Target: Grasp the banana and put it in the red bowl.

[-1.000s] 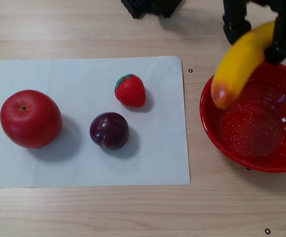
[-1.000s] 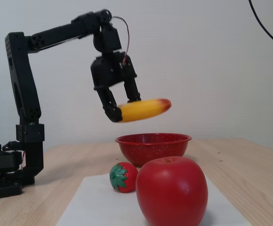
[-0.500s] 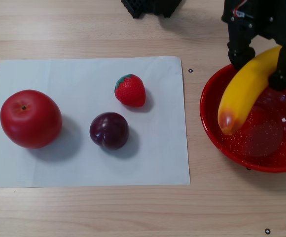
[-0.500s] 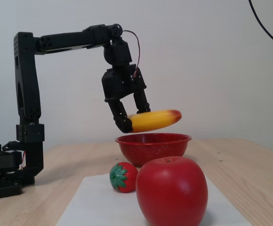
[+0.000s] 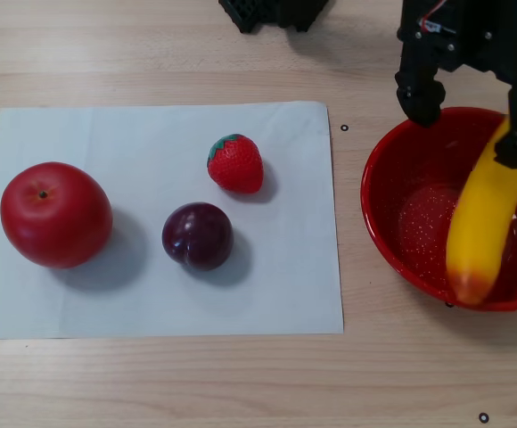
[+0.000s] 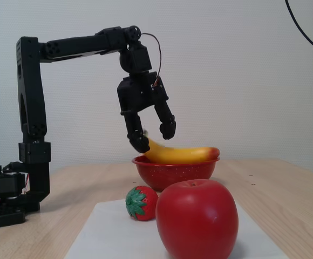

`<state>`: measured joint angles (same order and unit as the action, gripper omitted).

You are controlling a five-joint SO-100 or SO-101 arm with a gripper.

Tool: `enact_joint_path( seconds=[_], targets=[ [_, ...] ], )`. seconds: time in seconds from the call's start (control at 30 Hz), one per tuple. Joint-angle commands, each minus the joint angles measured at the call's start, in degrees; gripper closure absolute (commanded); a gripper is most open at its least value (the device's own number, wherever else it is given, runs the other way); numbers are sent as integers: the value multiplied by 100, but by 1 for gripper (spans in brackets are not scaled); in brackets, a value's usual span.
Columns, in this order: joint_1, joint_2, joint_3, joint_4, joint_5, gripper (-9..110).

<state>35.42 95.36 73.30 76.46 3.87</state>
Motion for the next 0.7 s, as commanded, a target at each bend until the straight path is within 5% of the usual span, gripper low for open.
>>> enact_joint_path(
  seconds=[0.0, 0.3, 0.67],
  targets=[
    [-105, 501, -809, 308, 9, 76],
    [-387, 756, -1740, 1573, -9, 101],
    [-1002, 1600, -1802, 2373, 18, 101]
  ],
)
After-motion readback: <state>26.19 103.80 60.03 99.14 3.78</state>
